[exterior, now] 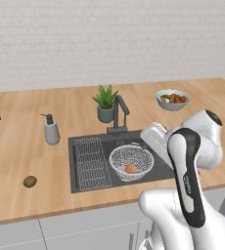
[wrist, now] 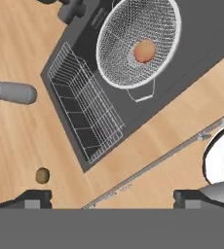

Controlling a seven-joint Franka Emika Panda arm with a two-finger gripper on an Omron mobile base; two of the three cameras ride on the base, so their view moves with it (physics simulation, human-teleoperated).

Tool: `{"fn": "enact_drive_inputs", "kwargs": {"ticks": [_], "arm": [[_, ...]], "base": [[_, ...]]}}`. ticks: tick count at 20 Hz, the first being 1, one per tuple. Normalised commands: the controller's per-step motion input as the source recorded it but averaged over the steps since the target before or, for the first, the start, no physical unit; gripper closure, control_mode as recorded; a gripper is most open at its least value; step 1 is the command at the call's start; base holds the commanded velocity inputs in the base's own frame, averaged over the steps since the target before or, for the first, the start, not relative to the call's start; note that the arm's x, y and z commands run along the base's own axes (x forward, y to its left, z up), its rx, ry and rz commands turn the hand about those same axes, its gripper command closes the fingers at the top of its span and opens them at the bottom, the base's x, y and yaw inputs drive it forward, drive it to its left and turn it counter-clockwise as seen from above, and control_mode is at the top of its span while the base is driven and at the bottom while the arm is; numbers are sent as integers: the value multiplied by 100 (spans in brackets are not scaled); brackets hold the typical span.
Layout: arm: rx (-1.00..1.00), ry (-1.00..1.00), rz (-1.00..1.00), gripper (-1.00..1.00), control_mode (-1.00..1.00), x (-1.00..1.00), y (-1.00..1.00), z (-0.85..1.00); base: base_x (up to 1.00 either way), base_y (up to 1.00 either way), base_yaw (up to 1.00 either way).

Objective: Put the colander in the sink, put the peach, kiwi in the colander, and turn on the sink faucet and pour water over the colander.

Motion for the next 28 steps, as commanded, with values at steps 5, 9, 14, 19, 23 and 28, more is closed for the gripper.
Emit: {"fn": "enact_drive_inputs", "kwargs": {"ticks": [5, 9, 14, 19, 23, 28], "arm": [[-32, -20, 29, -100, -100, -30, 100, 13], [-28, -16, 23, -100, -100, -16, 100, 3], [-29, -17, 18, -100, -100, 0, 100, 0], [-17, -1, 4, -100, -100, 1, 99, 0], [2, 0, 0, -100, -100, 29, 76, -16], [7, 2, -3, -100, -100, 55, 71, -30]], "base": [[0, 0, 0], [0, 0, 0], [0, 0, 0], [0, 0, 0], [0, 0, 0], [0, 0, 0]]}}
